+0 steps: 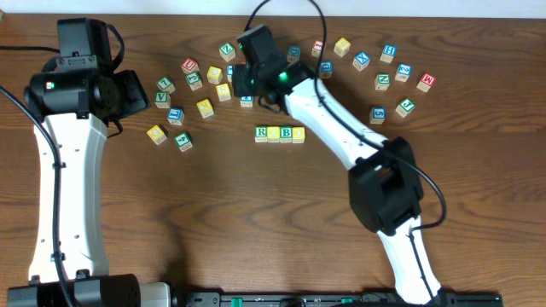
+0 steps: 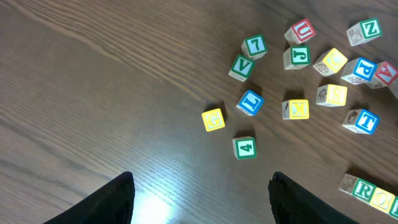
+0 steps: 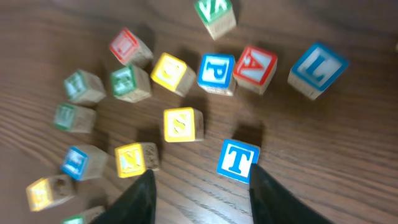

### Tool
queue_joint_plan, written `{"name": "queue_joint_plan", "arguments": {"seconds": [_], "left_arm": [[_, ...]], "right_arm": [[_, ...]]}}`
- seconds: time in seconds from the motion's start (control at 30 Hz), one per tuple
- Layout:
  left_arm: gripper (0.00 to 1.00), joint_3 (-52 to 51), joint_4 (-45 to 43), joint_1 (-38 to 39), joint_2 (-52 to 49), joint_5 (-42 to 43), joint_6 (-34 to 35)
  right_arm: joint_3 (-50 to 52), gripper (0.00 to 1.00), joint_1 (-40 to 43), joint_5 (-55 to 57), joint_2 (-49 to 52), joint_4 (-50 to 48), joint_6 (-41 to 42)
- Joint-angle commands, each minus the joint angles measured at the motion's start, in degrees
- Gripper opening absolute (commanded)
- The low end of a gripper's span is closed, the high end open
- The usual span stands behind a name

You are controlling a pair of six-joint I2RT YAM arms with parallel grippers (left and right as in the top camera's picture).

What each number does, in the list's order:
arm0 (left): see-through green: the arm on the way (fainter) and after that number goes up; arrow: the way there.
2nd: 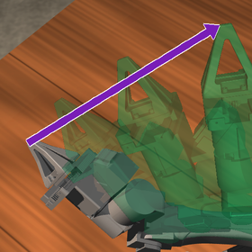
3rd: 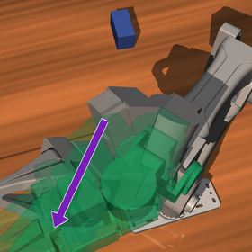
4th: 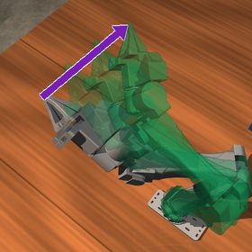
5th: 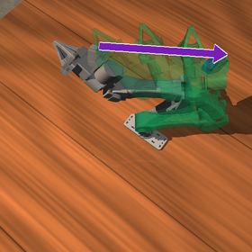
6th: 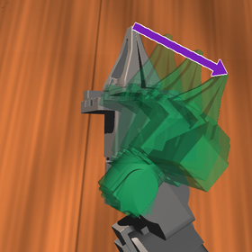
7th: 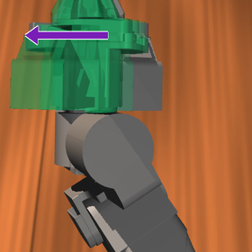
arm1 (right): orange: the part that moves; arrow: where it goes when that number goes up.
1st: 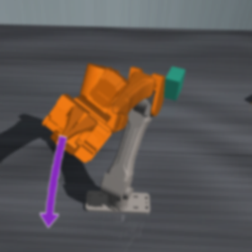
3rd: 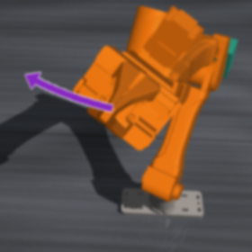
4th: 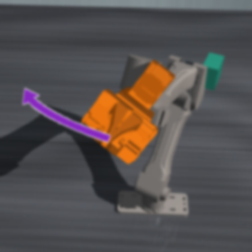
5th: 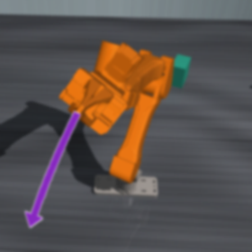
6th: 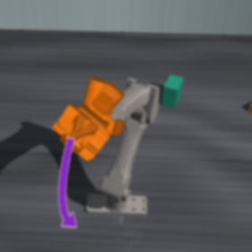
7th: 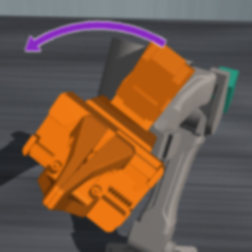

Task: Spell out ROBOT
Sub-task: 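Lift the right gripper and move it over the blue T block, then close the right gripper on the blue T block and lift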

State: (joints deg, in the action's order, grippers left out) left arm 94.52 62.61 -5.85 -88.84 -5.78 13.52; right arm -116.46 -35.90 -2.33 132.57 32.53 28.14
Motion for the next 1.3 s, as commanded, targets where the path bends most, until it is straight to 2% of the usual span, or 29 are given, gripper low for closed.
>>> {"name": "queue_joint_plan", "arguments": {"seconds": [0.0, 0.43, 1.07, 1.27], "left_arm": [[0.68, -0.5, 0.1, -0.2, -0.6, -1.4, 0.3], [0.69, -0.5, 0.1, -0.2, -0.7, -1.3, 0.3], [0.69, -0.5, 0.1, -0.2, -1.7, -1.3, 0.3], [0.68, -0.5, 0.1, -0.2, -1.7, -1.3, 0.3]], "right_arm": [[-0.3, 0.45, -1.4, 5.1, 1.2, -0.8, 1.2], [-0.3, 0.45, -2.8, 13.0, 6.8, -3.7, 2.8], [-0.3, 0.50, -3.1, 13.4, 11.0, -7.3, 3.1], [-0.2, 0.44, -3.1, 13.4, 11.3, -7.3, 3.1]]}}
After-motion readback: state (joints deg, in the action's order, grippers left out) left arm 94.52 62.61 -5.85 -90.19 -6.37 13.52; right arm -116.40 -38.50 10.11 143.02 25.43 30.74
